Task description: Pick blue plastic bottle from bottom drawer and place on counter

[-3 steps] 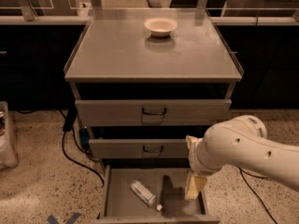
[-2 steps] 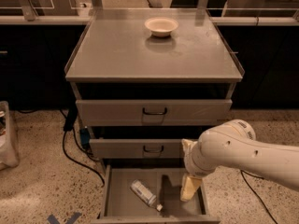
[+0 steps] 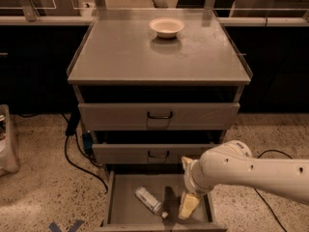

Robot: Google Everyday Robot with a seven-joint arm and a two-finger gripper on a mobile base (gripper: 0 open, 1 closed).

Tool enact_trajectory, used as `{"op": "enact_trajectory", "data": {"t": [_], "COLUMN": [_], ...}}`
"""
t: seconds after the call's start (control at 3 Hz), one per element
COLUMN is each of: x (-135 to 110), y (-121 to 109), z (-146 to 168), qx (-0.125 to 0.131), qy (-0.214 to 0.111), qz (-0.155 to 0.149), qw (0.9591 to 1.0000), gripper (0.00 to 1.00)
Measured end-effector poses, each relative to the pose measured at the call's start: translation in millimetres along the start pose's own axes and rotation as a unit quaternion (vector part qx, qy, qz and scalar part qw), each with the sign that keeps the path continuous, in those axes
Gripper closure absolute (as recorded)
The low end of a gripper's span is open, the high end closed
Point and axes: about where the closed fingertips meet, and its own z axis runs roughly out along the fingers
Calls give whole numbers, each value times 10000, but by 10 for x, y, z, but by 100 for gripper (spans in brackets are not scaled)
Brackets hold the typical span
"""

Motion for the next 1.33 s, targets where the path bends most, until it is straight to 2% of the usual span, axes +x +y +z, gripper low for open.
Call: {"op": "enact_trajectory", "data": {"t": [0.33, 0.67, 1.33], "x": [0, 51, -65], "y": [0, 54, 84], "z": [2, 328, 1202], "qx": [-1, -88, -262], "qy": [0, -21, -245], "qz": [1, 125, 179], "qw": [10000, 9999, 9992], "gripper": [0, 0, 0]}}
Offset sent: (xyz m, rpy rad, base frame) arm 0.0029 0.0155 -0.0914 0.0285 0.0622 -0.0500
